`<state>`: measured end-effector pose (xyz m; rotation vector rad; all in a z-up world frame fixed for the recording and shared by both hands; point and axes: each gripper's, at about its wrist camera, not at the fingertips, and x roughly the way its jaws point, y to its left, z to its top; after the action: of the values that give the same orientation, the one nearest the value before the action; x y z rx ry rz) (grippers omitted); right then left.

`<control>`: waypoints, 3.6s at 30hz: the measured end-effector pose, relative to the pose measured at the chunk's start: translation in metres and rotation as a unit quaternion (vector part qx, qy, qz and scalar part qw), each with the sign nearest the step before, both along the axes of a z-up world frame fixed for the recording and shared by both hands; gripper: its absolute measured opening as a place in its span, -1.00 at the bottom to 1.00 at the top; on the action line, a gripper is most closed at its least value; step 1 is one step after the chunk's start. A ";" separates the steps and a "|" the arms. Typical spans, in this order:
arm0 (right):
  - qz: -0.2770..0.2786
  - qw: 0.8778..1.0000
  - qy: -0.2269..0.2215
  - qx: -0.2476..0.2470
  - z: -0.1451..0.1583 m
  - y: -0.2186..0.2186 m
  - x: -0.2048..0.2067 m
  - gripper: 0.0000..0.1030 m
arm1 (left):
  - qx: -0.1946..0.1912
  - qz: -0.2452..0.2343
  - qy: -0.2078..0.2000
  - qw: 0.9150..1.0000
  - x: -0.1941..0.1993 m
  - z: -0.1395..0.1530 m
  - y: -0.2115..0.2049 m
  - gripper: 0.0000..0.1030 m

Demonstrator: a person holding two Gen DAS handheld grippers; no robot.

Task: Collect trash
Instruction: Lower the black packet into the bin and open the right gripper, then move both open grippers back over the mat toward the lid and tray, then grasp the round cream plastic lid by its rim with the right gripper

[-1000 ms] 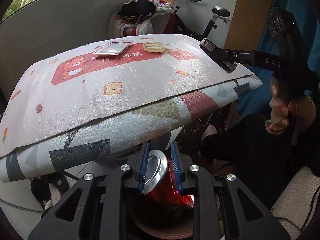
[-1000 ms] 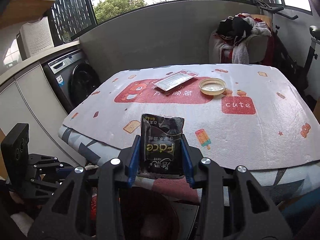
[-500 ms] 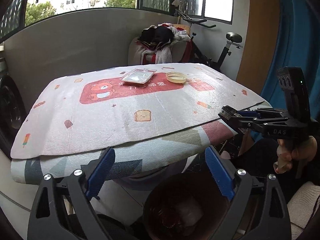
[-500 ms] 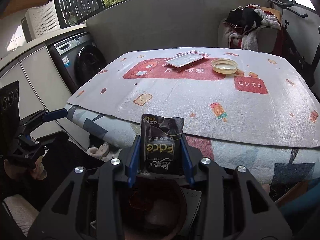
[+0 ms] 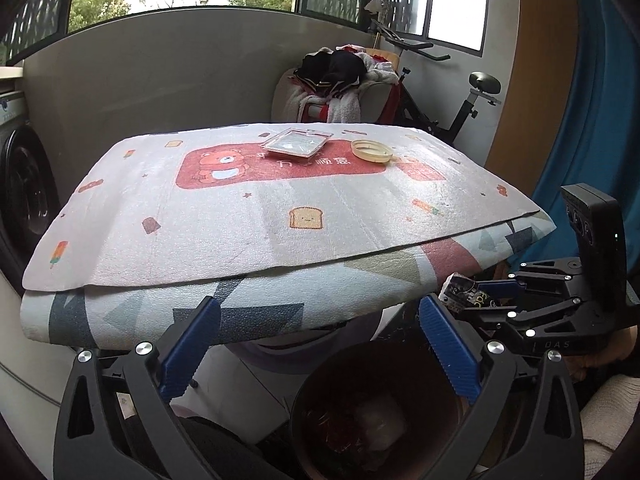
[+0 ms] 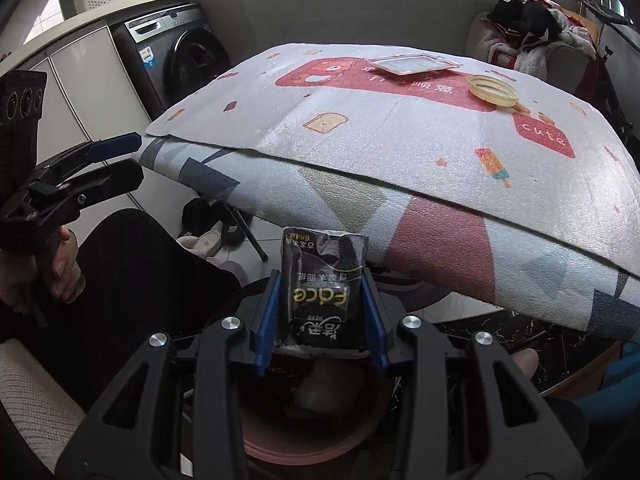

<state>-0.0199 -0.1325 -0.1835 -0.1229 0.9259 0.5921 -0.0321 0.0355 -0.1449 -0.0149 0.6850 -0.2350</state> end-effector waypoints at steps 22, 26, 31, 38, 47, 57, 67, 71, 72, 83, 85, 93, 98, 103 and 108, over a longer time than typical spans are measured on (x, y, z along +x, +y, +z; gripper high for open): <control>0.018 0.999 0.009 -0.030 -0.010 0.012 -0.002 -0.15 | -0.019 0.015 0.018 1.000 0.004 -0.005 0.008 0.88; 0.008 0.999 0.005 -0.037 -0.011 0.011 -0.001 0.27 | -0.020 0.017 0.020 0.999 0.004 -0.006 0.009 0.88; -0.013 0.999 -0.004 -0.047 -0.010 0.008 0.001 0.77 | -0.020 0.020 0.024 0.999 0.006 -0.008 0.010 0.88; -0.031 0.998 0.000 -0.052 -0.013 0.005 0.005 0.85 | -0.021 0.022 0.027 0.999 0.008 -0.009 0.011 0.88; -0.041 0.998 0.001 -0.045 -0.013 0.003 0.008 0.87 | -0.021 0.026 0.027 0.999 0.007 -0.009 0.013 0.88; -0.073 0.997 -0.002 -0.017 0.000 -0.016 0.022 0.87 | -0.019 0.031 0.023 0.999 0.011 -0.003 0.011 0.88; -0.102 0.994 -0.024 -0.014 0.020 -0.040 0.054 0.88 | -0.032 0.042 -0.009 0.999 0.038 0.028 0.020 0.88; -0.107 0.994 -0.031 -0.020 0.026 -0.049 0.072 0.88 | -0.037 0.047 -0.017 0.998 0.057 0.039 0.027 0.88; -0.108 0.993 -0.033 -0.021 0.028 -0.051 0.078 0.88 | -0.038 0.047 -0.019 0.998 0.062 0.041 0.028 0.88; -0.110 0.991 -0.053 -0.047 0.040 -0.066 0.179 0.88 | -0.030 0.045 -0.019 0.998 0.106 0.047 0.038 0.88; -0.113 0.991 -0.051 -0.053 0.039 -0.066 0.203 0.88 | -0.030 0.044 -0.015 0.998 0.113 0.045 0.040 0.88; -0.147 0.987 -0.013 -0.058 0.022 -0.062 0.307 0.88 | -0.011 0.031 -0.001 0.999 0.142 0.038 0.038 0.88; -0.176 0.981 0.027 -0.080 -0.007 -0.058 0.357 0.88 | 0.004 0.023 0.002 1.000 0.160 0.036 0.038 0.88; -0.201 0.974 0.049 -0.089 -0.025 -0.055 0.385 0.89 | 0.004 0.012 0.008 1.000 0.179 0.032 0.037 0.88; -0.207 0.973 0.043 -0.089 -0.025 -0.052 0.397 0.88 | 0.010 0.004 0.017 1.000 0.195 0.027 0.033 0.88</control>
<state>0.3767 -0.1840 -0.2086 -0.0614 1.0527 0.1272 0.1632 0.0688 -0.1178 -0.0036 0.7208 -0.2203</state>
